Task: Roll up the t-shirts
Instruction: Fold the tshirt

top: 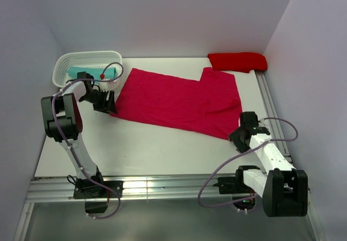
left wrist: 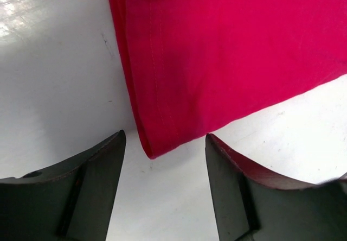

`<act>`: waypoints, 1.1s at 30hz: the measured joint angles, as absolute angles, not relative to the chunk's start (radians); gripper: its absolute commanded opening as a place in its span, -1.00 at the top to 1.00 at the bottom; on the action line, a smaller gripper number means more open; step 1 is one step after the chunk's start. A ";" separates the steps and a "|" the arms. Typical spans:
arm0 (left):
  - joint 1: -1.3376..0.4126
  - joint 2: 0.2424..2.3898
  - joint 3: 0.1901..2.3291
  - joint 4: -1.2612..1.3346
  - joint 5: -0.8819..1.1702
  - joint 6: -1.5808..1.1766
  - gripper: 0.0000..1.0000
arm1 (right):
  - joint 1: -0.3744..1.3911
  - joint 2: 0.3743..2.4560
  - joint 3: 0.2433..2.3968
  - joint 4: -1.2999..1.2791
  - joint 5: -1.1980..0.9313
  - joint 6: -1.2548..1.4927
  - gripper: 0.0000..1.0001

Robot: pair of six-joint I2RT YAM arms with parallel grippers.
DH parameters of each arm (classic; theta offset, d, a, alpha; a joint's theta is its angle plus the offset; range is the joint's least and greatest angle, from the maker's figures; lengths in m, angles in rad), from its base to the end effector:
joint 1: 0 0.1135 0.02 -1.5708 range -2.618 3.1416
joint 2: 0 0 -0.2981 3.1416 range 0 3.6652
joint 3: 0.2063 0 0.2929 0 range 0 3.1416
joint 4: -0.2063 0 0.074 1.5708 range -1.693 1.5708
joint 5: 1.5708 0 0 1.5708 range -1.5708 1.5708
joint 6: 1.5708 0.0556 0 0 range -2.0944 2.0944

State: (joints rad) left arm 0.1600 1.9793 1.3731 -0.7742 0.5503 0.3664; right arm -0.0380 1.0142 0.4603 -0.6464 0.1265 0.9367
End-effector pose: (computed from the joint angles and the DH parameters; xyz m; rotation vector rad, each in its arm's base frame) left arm 0.4303 0.0400 0.1538 0.3556 2.7169 -0.6786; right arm 0.1843 -0.0140 0.1464 1.3181 2.4172 0.0670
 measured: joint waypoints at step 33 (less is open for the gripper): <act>0.077 1.839 1.187 -0.659 0.352 0.400 0.99 | -0.073 0.892 0.619 -0.773 0.149 0.816 1.00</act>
State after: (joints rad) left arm 0.0769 1.8393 1.1873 -0.6594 0.3523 0.3996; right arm -0.0731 0.8921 0.6189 -0.7727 0.1486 0.8158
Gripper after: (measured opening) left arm 0.023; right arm 0.007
